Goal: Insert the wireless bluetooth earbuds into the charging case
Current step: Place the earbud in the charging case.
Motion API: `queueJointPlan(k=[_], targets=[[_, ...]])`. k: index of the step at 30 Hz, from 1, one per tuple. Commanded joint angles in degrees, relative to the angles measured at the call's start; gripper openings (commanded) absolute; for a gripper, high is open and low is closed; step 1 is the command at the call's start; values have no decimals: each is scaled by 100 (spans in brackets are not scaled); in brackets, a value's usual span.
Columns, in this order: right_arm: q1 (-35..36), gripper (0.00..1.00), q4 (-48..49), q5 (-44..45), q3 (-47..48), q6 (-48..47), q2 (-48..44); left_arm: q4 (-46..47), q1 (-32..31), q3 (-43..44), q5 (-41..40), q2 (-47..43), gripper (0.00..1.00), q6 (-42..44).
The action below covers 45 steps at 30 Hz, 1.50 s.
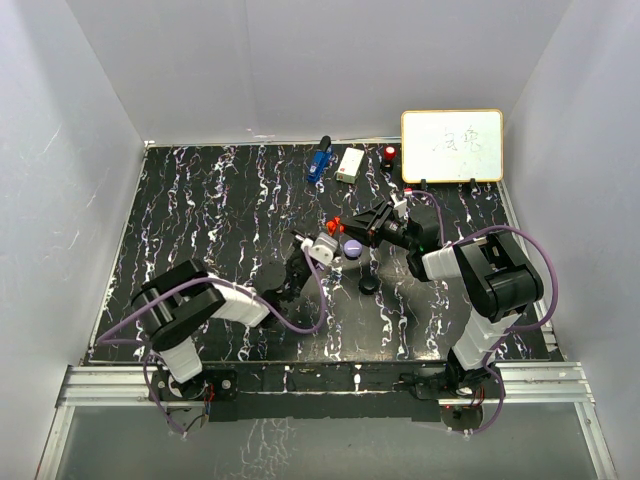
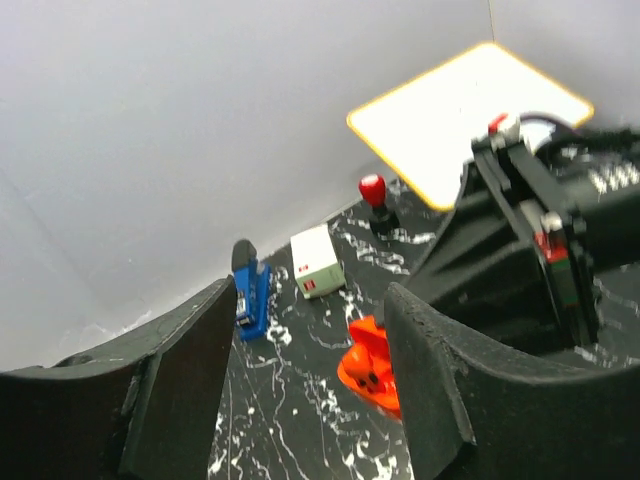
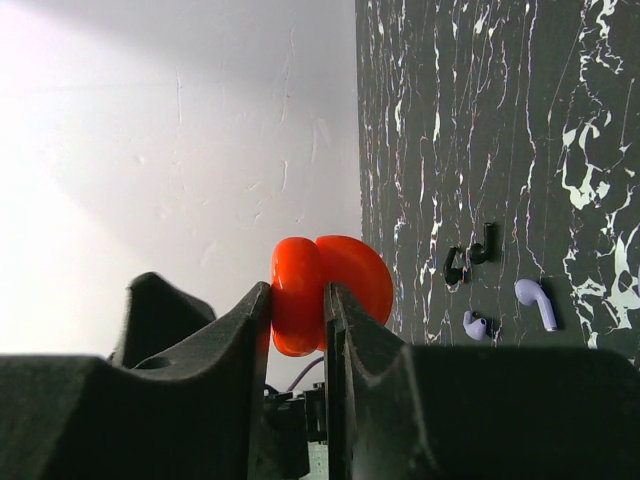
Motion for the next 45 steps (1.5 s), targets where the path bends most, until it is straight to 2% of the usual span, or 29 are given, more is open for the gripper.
queueJointPlan(k=[1,8,12,19,25,28,32,35,39,45], targets=[[-28,0,420,-22,77,26,-104,426,-42,-10,-82,-653,60,-249],[-45,0,430,-40,80,17,-104,-1115,-40,418,-958,-1137,67,-685],[-46,0,428,-39,88,17,-111,-2026,-40,728,-1498,-1165,69,-915],[-45,0,430,-40,86,17,-137,-3146,-8,1098,-2122,-1053,77,-1334],[-45,0,429,-48,61,8,-163,-4112,222,1100,-1665,-1388,84,-2285],[-52,0,430,-46,54,13,-173,-4233,368,939,-1335,-1632,86,-2585],[-60,0,431,-53,47,8,-167,-4253,518,704,-1029,-1915,89,-2700],[-57,0,457,-57,44,11,-152,-4274,683,563,-489,-2015,90,-2797],[-55,0,466,-64,35,17,-157,-4266,890,432,173,-2191,98,-2906],[-55,0,486,-66,44,17,-165,-4485,974,508,335,-2072,99,-2858]])
